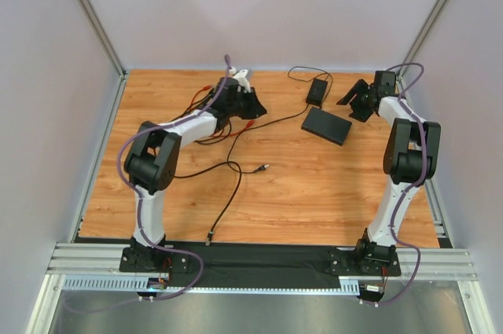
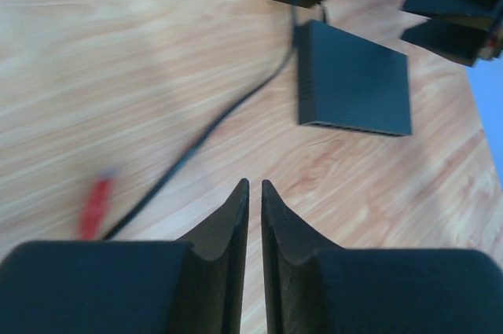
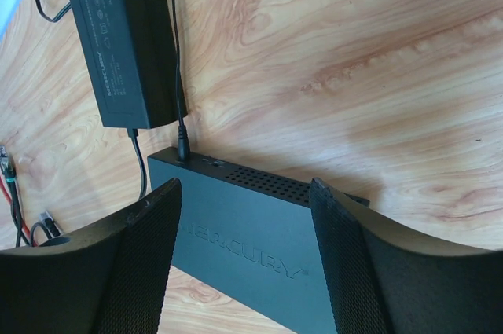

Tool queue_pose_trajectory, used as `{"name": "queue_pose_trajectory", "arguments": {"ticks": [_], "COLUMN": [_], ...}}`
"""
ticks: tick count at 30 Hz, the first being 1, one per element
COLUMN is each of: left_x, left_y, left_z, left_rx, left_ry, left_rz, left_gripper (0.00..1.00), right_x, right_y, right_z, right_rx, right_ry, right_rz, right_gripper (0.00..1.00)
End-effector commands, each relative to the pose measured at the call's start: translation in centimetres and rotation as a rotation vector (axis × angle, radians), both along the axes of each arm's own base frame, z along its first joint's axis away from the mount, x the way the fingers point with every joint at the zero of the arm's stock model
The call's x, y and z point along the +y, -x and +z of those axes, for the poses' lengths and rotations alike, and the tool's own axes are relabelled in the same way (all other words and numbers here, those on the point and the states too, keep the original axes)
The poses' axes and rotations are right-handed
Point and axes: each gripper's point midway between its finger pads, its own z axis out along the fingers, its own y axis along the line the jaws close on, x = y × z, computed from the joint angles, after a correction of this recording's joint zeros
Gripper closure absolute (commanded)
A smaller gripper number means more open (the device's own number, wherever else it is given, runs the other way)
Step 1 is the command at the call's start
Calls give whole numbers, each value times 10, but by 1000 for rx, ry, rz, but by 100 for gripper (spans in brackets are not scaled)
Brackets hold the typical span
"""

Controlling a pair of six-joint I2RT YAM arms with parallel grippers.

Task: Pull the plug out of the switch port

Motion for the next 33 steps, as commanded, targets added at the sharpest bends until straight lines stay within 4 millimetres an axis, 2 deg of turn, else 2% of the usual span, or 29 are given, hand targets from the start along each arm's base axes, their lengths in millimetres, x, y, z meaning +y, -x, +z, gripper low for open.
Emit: {"name": "queue_pose_trajectory", "arguments": {"ticks": [1, 2, 3, 4, 5, 6, 7, 9, 12, 16, 17, 19, 20, 22, 23, 24, 26, 28, 33], "left_x": [-63, -73, -86, -101, -107, -120, -125, -134, -145, -157, -162, -164, -168, -169, -170, -171, -174, -173, -168], "left_y": [13, 14, 11, 17, 19, 19, 19, 18, 19, 20, 18, 19, 17, 16, 14, 14, 14, 14, 19], "left_z": [-7, -12, -5, -24, -31, -25, -41, -51, -63, -72, -69, -78, -73, -81, -76, -79, -75, -79, -79], "left_rx": [36, 43, 27, 59, 83, 73, 99, 122, 147, 179, 171, 189, 181, 193, 186, 192, 187, 202, 197], "left_ry": [44, 43, 59, 46, 41, 50, 37, 33, 13, 7, 13, 3, 9, 1, 6, 5, 8, -7, -41], "left_rz": [-108, -122, -135, -160, -164, -180, -182, -184, -183, -195, -198, -201, -206, -207, -207, -211, -225, -226, -251], "left_gripper": [83, 85, 87, 89, 90, 92, 93, 93, 93, 93, 93, 93, 93, 93, 92, 92, 91, 90, 91], "right_x": [3, 1, 1, 4, 5, 8, 9, 10, 14, 16, 16, 18, 20, 23, 25, 26, 34, 40, 72], "right_y": [-6, -4, -3, -4, -4, -2, -3, 3, 5, 11, 12, 15, 20, 25, 36, 37, 52, 62, 94], "right_z": [10, 8, 5, 4, 1, -2, -3, -10, -10, -23, -26, -30, -34, -32, -41, -36, -41, -44, -51], "right_rx": [-70, -63, -58, -62, -63, -54, -55, -37, -63, -46, -37, -19, -9, -9, 16, 2, 22, 28, 44], "right_ry": [-40, -48, -59, -79, -88, -105, -113, -132, -152, -162, -164, -175, -184, -186, -189, -190, -196, -202, -230], "right_rz": [16, 9, 6, 13, 15, 21, 19, 11, 3, 2, 4, 0, 2, 2, -2, -7, -2, -12, -6], "right_gripper": [33, 33, 33, 34, 34, 34, 35, 36, 37, 37, 38, 39, 39, 40, 40, 40, 41, 41, 41]}}
